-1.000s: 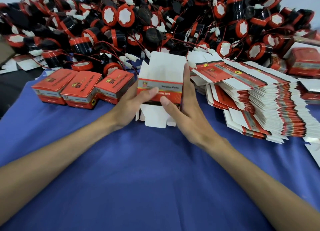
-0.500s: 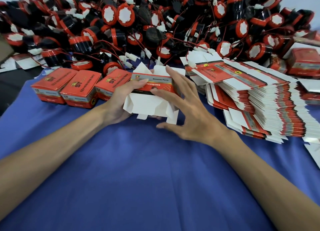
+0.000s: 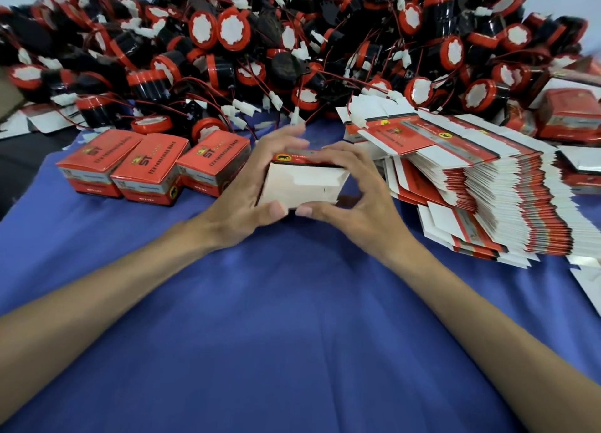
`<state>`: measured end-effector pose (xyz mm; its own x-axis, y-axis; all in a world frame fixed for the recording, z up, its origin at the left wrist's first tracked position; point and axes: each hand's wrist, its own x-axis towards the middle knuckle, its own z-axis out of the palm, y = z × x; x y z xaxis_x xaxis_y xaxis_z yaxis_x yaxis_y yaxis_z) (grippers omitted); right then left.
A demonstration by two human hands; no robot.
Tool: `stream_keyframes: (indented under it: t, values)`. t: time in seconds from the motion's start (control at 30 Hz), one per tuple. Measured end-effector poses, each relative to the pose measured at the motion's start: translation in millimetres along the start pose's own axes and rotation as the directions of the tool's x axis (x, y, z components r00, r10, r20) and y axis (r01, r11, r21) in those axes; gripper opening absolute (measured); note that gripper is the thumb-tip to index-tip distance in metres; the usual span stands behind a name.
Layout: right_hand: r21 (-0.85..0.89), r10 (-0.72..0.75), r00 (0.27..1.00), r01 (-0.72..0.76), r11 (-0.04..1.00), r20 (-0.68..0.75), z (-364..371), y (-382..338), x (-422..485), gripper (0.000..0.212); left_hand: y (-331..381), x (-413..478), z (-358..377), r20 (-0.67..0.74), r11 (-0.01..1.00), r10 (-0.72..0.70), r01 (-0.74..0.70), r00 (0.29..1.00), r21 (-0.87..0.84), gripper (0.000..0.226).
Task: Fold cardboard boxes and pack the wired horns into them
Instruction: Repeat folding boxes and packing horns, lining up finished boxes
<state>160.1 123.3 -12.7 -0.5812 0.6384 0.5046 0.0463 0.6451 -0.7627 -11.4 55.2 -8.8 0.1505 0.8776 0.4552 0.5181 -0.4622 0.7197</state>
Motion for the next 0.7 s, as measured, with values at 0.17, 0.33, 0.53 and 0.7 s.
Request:
stream_keyframes:
  t: [0.17,0.33,0.53,0.7]
  values:
    - [0.119,0.061,0.998,-0.061,0.991,0.003,-0.5,-3.2,0.3,0.044,-11.7,-0.1,2.7,-0.12,0.999,0.025,-0.021,0.992,0.03,0.076]
    - [0.185,0.056,0.997,-0.064,0.981,0.049,1.5,-5.9,-4.3,0.036,-16.1,-0.7,2.7,-0.227,0.999,-0.052,0.053,0.972,-0.003,0.05]
    - [0.192,0.068,0.997,-0.063,0.979,-0.019,1.1,-6.1,-4.9,0.028,-14.4,-0.9,4.4,-0.251,1.0,-0.025,0.024,0.968,-0.007,0.073]
    - [0.087,-0.066,0.996,0.071,0.994,-0.062,5.2,-8.6,-5.7,0.024,-15.3,-1.4,2.6,-0.284,0.992,-0.07,0.037,0.956,-0.119,0.036]
